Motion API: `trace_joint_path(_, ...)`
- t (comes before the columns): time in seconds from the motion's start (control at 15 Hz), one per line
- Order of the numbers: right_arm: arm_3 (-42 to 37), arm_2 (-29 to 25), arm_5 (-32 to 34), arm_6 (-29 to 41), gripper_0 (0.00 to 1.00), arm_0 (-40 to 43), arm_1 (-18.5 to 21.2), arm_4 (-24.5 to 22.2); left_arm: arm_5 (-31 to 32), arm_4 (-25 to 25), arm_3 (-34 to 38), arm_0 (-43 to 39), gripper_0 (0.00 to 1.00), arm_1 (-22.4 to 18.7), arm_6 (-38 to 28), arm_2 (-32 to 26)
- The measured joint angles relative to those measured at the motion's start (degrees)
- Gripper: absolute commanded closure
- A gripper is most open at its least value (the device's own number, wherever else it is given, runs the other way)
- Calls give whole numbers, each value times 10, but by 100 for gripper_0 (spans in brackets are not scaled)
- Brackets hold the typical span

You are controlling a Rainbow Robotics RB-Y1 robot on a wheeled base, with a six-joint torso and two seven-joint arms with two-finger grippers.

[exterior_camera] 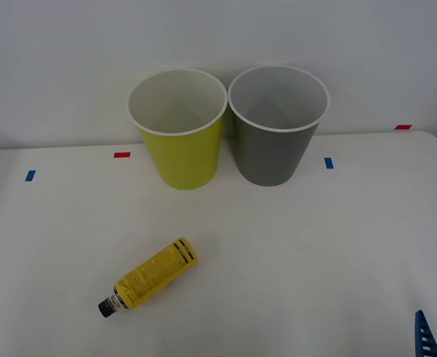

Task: Put cans in the gray bin and PET bottles in the light green bin.

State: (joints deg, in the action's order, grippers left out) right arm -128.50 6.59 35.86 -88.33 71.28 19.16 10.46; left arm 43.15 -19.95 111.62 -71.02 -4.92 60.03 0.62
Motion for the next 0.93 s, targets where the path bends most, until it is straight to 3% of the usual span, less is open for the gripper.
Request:
trace_joint_path(0.27, 0, 0, 0, 0, 0, 0, 0, 0, -6, -1, -21, 15, 0, -8, 0, 2)
trace_joint_path(0.47, 0, 0, 0, 0, 0, 0, 0, 0, 4, 22, -38, 34, 0, -62, 2, 3)
trace_joint_path(0.93, 0, 0, 0, 0, 0, 0, 0, 0, 22, 21, -22, 80, 0, -157, 21, 30)
